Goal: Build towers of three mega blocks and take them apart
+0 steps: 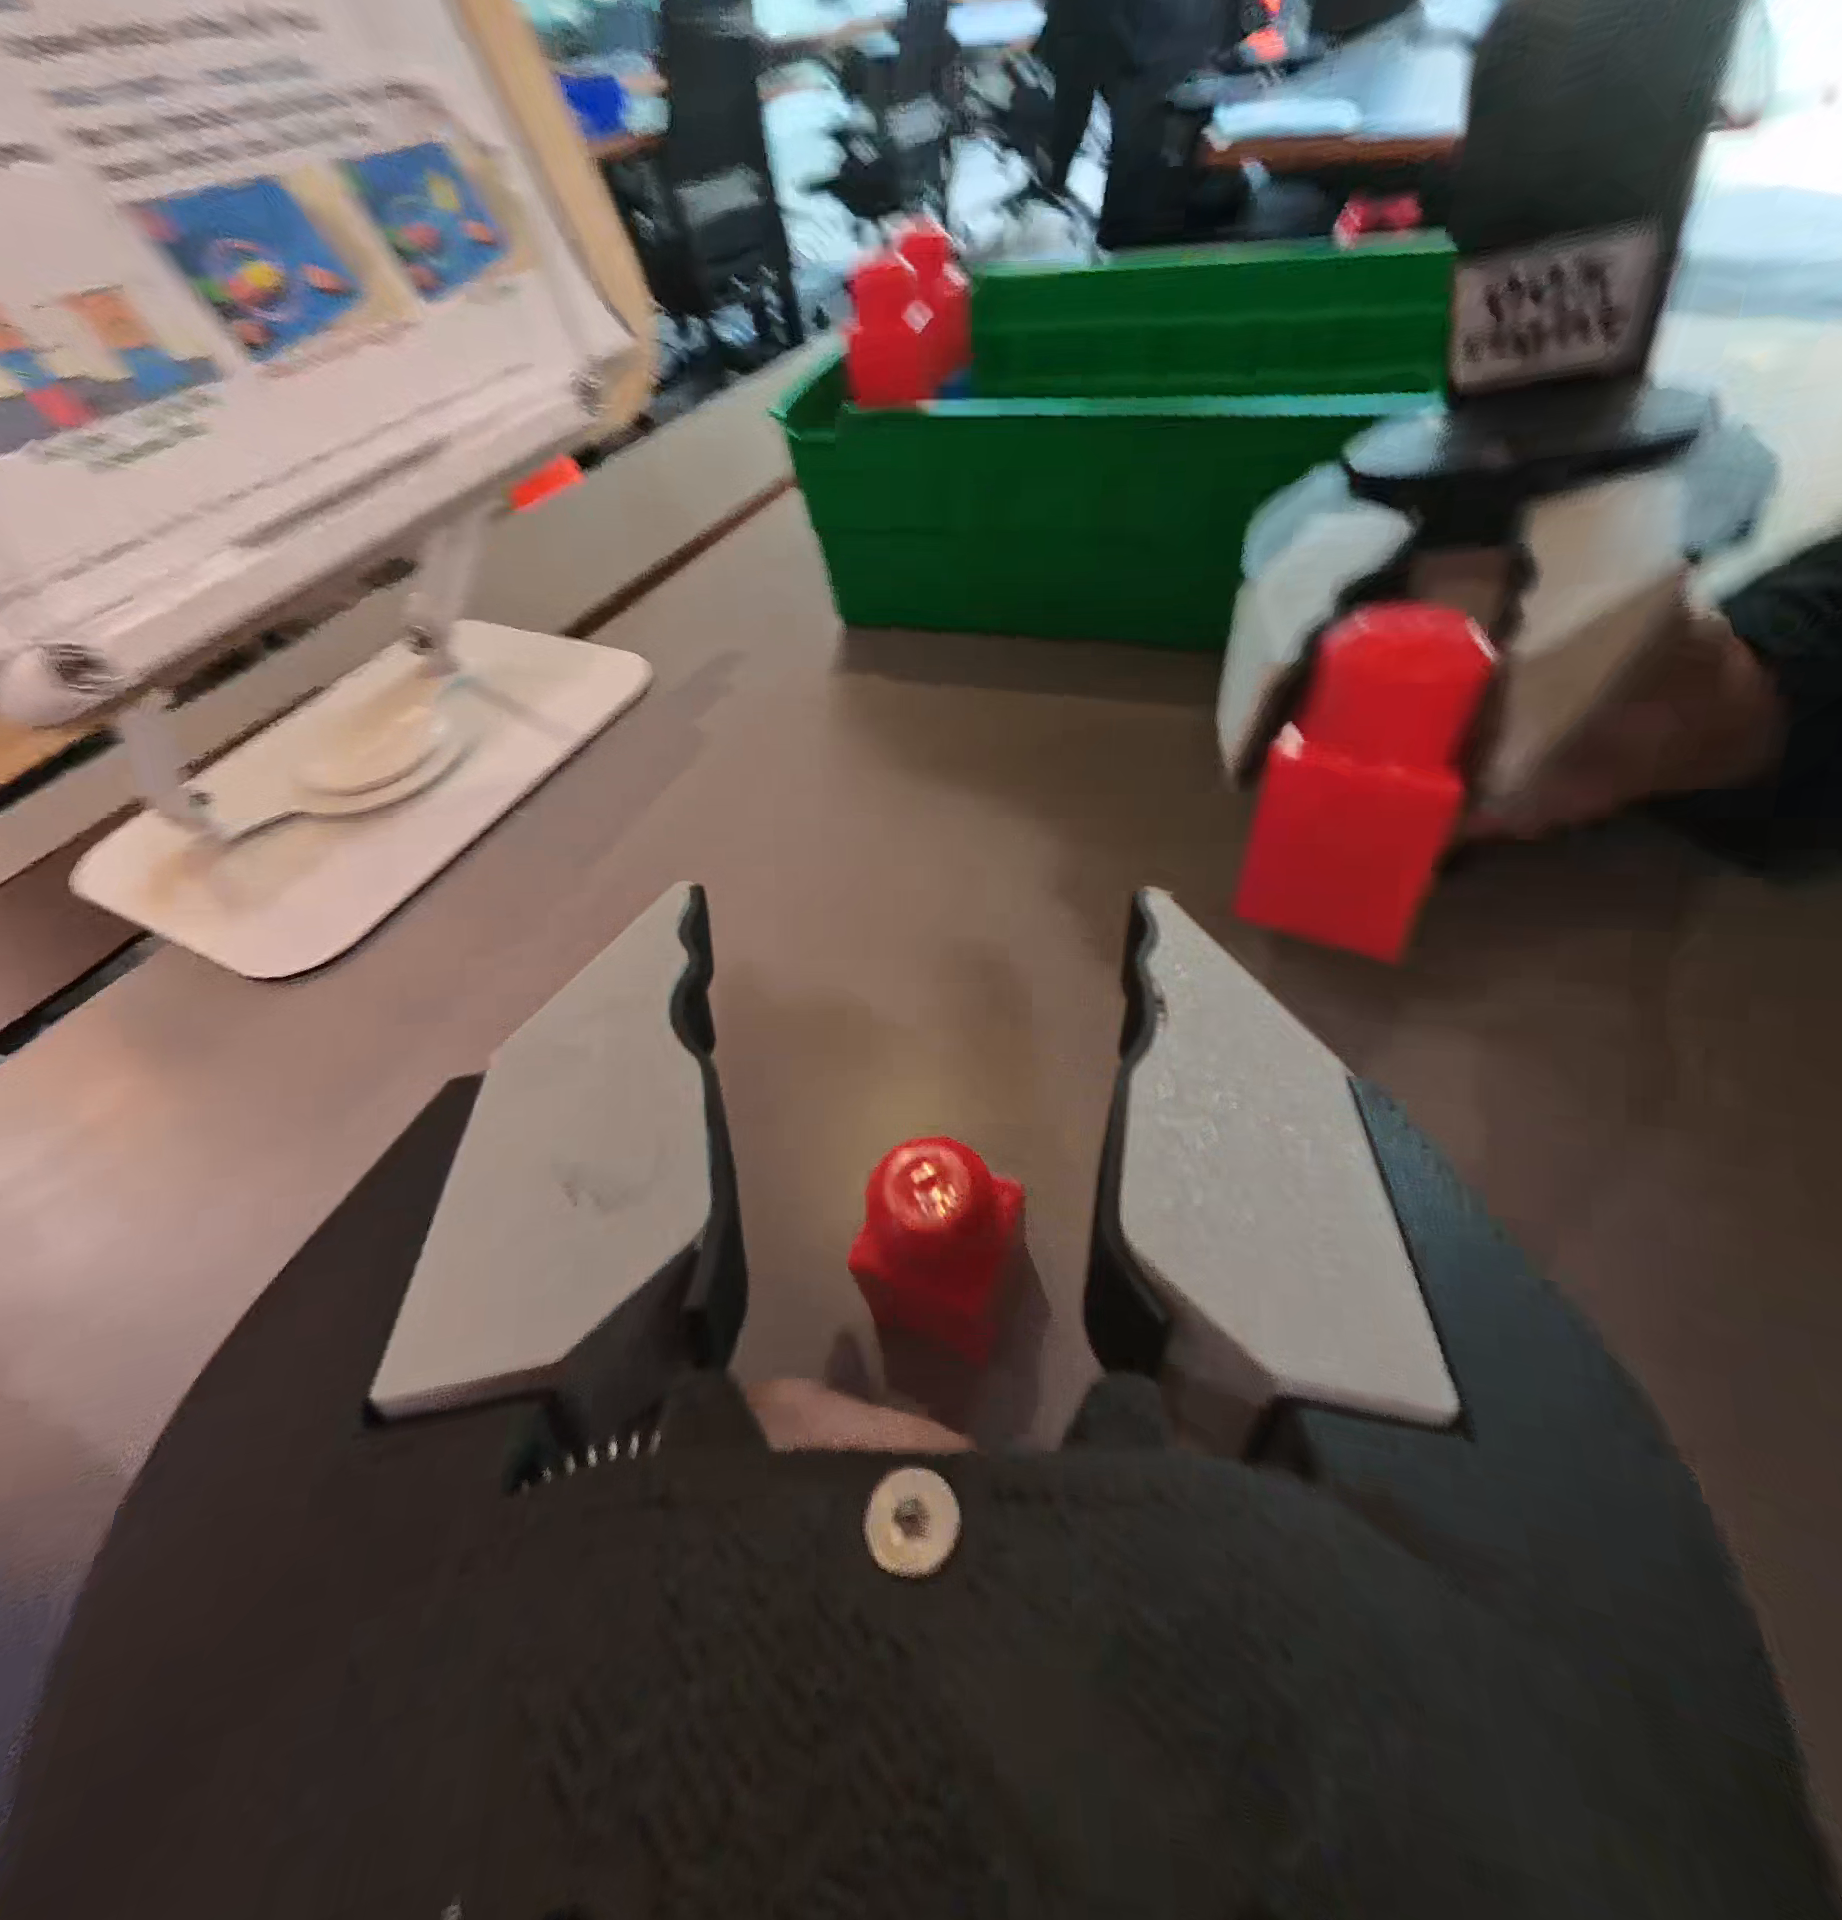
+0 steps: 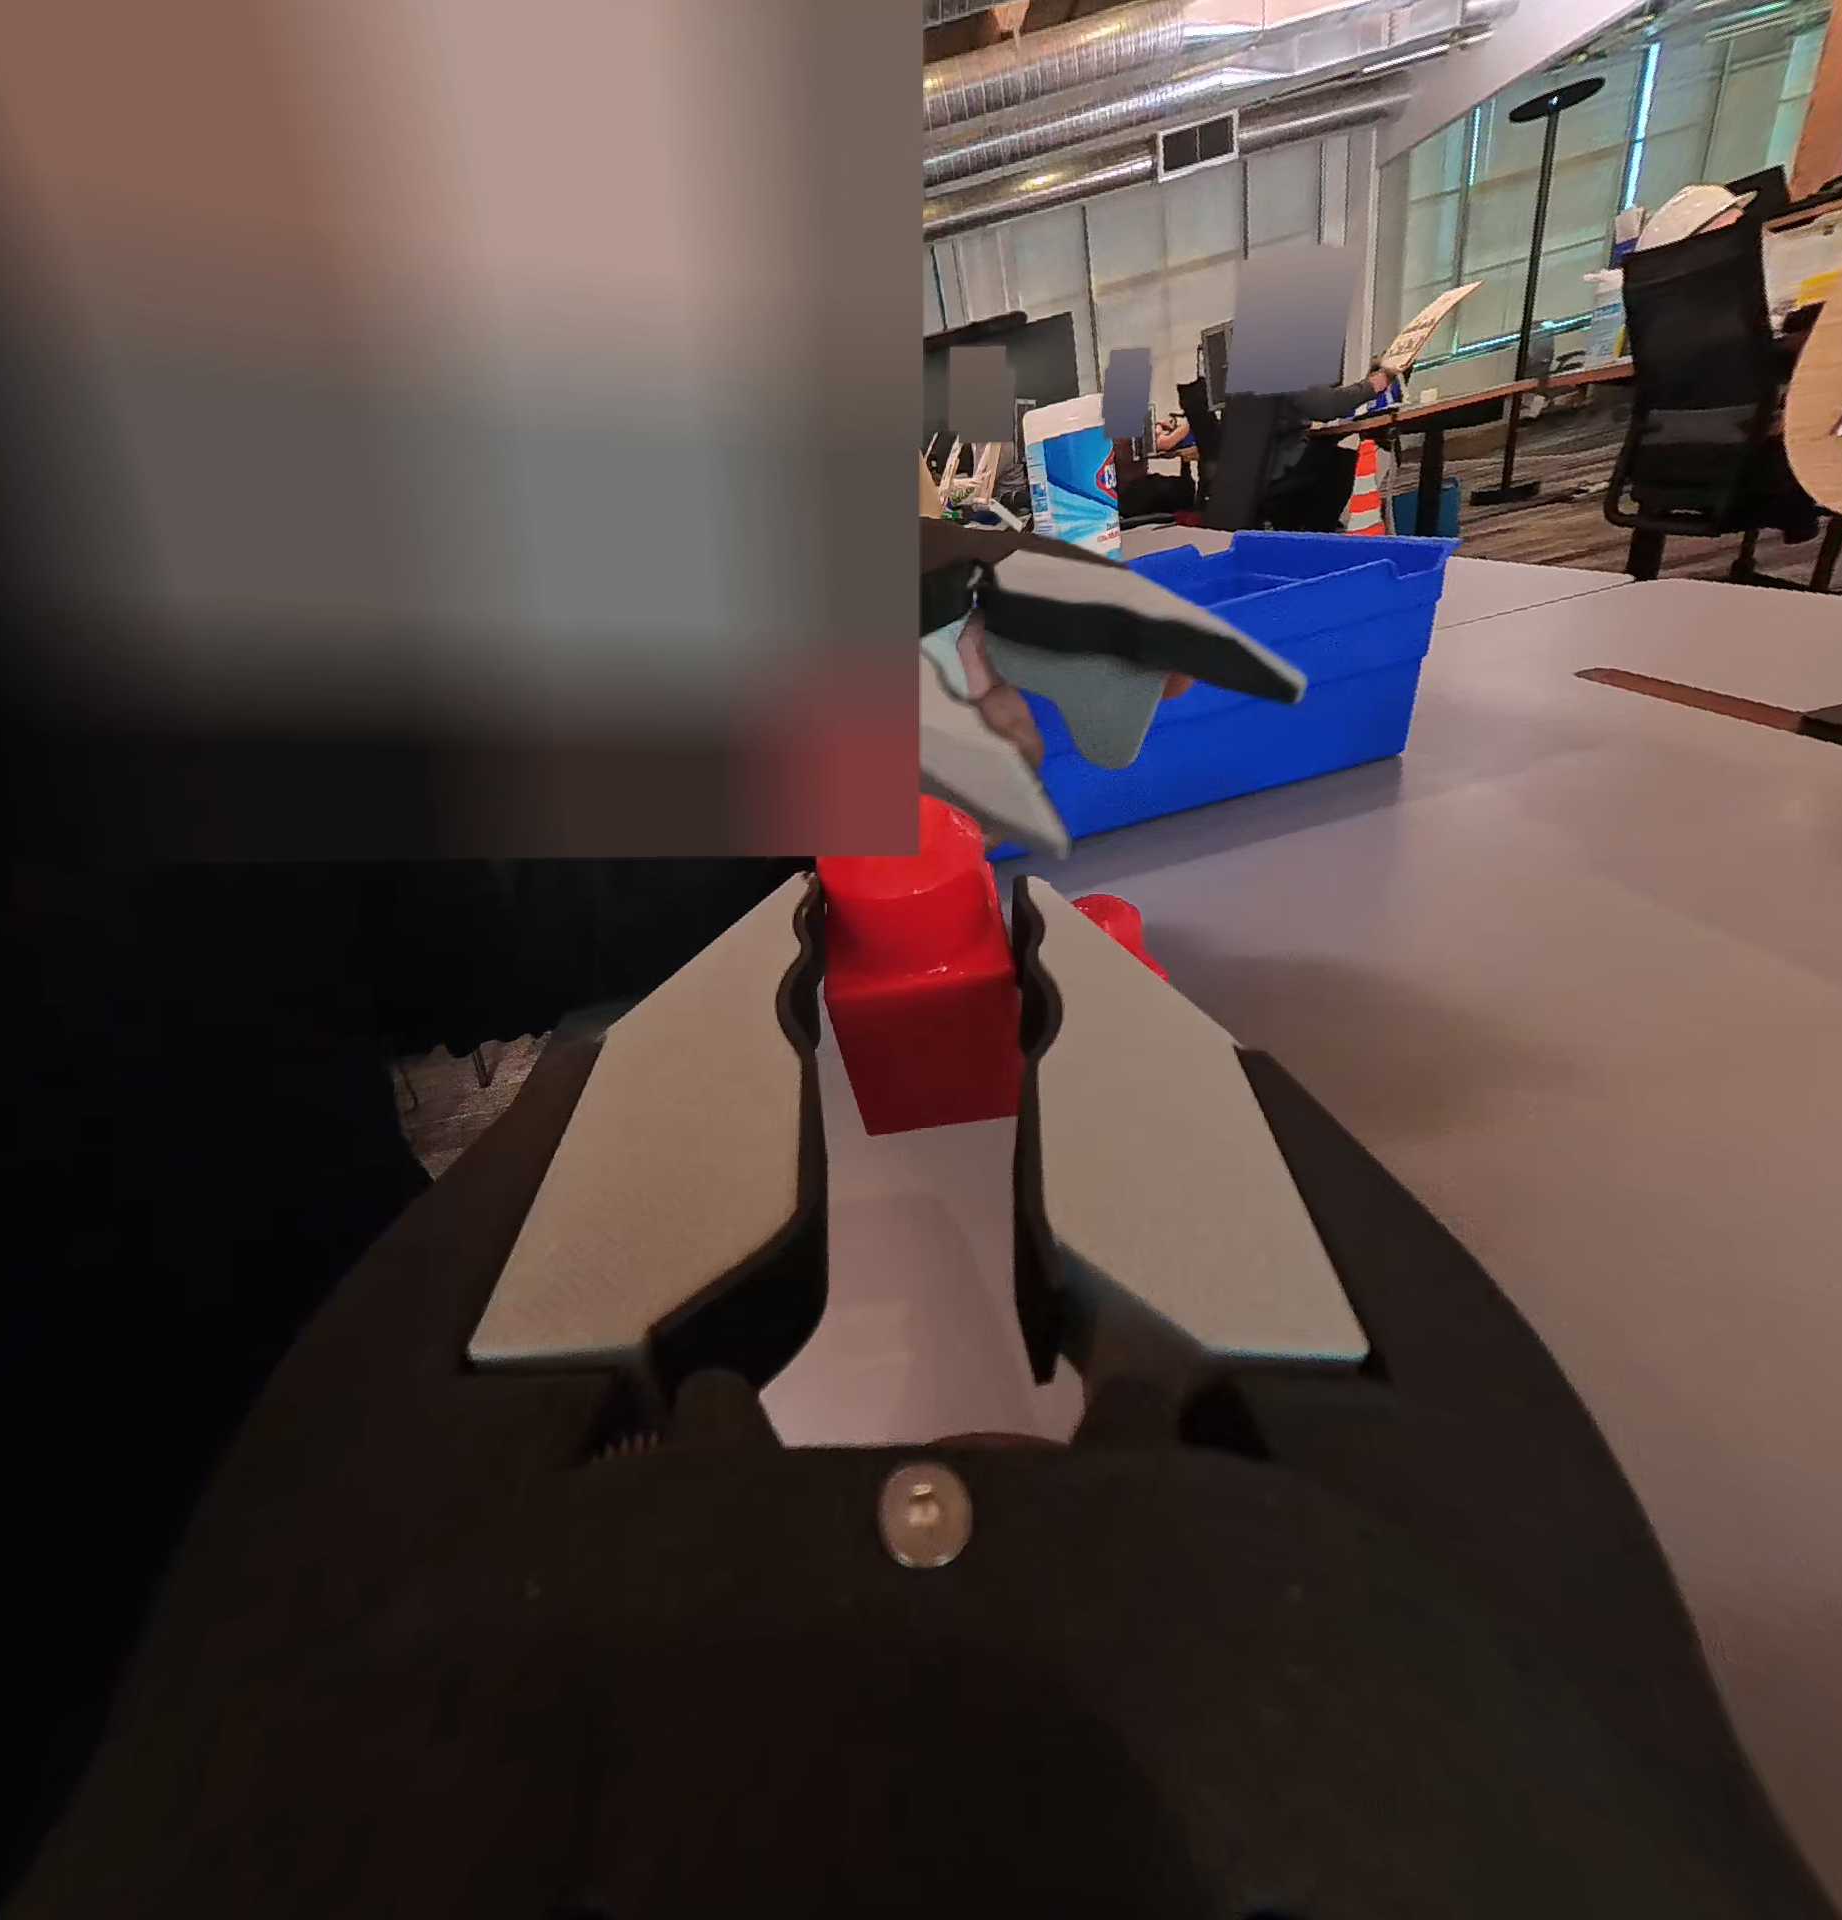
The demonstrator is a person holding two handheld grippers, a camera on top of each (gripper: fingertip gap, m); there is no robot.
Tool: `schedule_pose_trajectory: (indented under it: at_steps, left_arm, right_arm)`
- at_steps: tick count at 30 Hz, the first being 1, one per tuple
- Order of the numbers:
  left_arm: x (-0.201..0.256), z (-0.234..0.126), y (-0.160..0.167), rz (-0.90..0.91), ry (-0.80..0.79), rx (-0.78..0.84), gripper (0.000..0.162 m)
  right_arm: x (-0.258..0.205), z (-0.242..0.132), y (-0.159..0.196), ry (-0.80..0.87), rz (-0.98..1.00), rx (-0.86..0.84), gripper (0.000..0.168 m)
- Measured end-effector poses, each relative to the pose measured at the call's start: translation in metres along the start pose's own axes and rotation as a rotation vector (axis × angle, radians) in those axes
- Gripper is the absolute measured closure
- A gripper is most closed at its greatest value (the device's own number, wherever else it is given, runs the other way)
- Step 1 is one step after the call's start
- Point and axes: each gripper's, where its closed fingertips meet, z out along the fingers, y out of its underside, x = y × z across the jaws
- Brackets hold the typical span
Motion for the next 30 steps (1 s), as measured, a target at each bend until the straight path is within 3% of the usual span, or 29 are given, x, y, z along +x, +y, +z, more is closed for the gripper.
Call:
schedule_pose_trajectory:
  at_steps: [4,8,17,21,22,30]
  left_arm:
    - [0.008,0.002,0.039,0.13,0.04,-0.193,0.07]
    - [0.013,-0.001,0.055,0.174,0.068,-0.259,0.072]
    - [0.004,0.002,0.091,0.115,0.054,-0.382,0.084]
    - [0.011,0.007,0.103,0.14,0.09,-0.424,0.111]
    - [0.012,0.008,0.102,0.139,0.099,-0.417,0.117]
    - [0.015,0.009,0.085,0.112,0.11,-0.344,0.126]
  right_arm:
    - [0.001,-0.006,-0.003,-0.003,-0.011,0.0,0.135]
    - [-0.001,-0.012,-0.005,0.006,-0.026,0.002,0.136]
    - [0.029,-0.007,0.023,0.12,0.015,-0.162,0.135]
    - [0.038,-0.005,0.029,0.12,0.006,-0.219,0.135]
    - [0.04,-0.004,0.031,0.122,0.0,-0.239,0.135]
    - [0.051,0.012,0.059,0.147,-0.061,-0.438,0.135]
